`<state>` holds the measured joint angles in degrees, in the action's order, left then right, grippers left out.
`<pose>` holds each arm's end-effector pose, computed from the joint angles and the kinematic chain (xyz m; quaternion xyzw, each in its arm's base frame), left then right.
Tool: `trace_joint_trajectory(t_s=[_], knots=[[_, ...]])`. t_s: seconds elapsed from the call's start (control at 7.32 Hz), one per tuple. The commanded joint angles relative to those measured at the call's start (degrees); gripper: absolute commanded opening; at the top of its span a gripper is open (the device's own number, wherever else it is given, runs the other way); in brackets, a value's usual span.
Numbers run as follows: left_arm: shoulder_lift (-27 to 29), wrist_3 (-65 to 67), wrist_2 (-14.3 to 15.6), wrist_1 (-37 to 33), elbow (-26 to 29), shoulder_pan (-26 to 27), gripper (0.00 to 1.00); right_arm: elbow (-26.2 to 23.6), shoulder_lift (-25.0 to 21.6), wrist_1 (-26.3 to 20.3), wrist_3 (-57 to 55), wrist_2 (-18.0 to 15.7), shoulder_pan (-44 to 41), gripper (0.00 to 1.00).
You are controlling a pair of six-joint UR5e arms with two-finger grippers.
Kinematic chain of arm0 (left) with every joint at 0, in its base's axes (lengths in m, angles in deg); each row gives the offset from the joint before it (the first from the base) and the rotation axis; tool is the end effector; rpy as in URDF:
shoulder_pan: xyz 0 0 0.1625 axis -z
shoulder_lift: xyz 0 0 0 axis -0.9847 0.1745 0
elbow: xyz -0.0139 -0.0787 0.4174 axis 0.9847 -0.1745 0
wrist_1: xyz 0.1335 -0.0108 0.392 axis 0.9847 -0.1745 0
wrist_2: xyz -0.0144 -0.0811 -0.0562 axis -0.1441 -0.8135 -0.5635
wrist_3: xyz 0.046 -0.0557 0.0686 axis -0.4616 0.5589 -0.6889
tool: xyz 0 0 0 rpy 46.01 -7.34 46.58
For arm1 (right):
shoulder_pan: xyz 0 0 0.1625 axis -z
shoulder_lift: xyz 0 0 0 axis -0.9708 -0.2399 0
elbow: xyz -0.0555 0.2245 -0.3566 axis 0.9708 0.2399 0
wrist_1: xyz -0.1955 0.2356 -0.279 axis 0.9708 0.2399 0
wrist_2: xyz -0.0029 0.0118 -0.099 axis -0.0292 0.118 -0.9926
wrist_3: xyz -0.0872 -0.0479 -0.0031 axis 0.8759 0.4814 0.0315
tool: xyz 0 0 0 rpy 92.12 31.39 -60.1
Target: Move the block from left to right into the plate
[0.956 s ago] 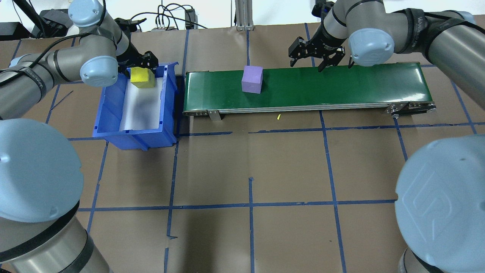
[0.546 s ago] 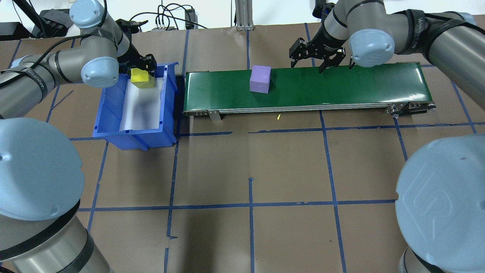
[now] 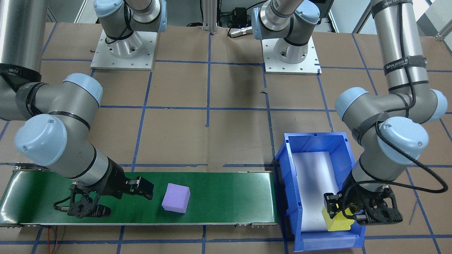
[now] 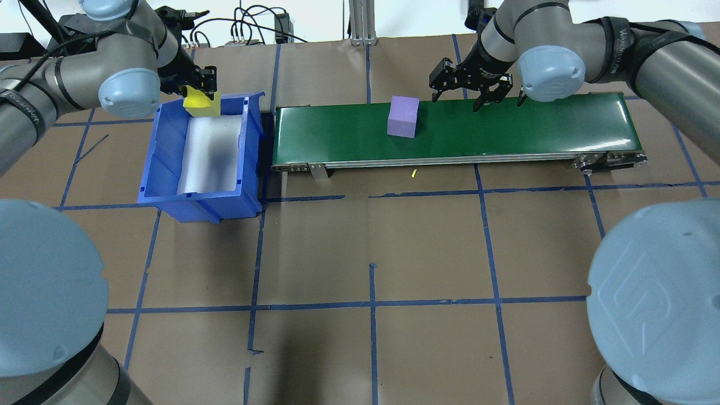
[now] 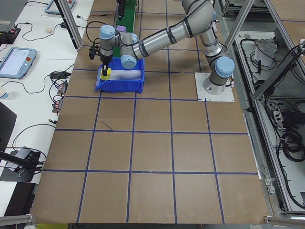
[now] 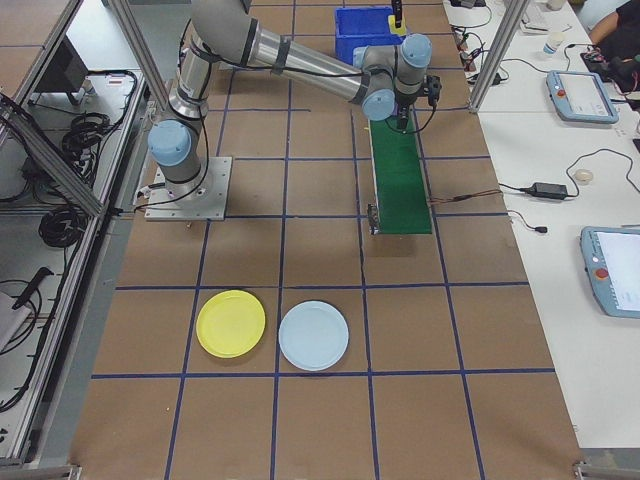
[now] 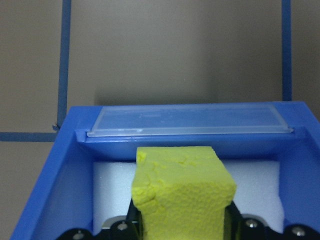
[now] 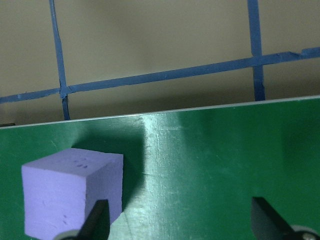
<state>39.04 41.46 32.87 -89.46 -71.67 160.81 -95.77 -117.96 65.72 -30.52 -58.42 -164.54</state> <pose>-0.0241 -0.6967 0.3143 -0.0120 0.9923 -0.1225 0.0126 0.1430 -0.6788 0.2932 0.0580 0.9870 -0.0369 0.1453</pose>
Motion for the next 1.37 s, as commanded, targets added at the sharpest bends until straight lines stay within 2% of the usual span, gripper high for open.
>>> trace_joint_trajectory(t_s=[0.0,0.27,0.68,0.96,1.23], knots=[[-6.12,1.51,-0.07,-9.30,0.06,0.09,0.36,0.04,0.09,0.00,-2.22,-0.04,0.00,1.00],[-9.21,7.74,-0.77,-13.99,-0.29,2.79,0.36,-0.04,0.09,0.00,-2.58,-0.13,0.00,1.00],[-9.05,14.26,-0.42,-14.09,0.33,11.23,0.36,-0.13,0.09,0.00,-2.50,-0.13,0.00,1.00],[-7.21,17.17,-3.04,-13.48,-0.03,14.49,0.36,-0.05,0.09,0.00,-2.41,-0.13,0.00,1.00],[-3.62,17.16,-3.14,-11.47,-0.03,15.29,0.36,0.04,1.14,0.00,-2.23,-0.83,0.00,0.99]])
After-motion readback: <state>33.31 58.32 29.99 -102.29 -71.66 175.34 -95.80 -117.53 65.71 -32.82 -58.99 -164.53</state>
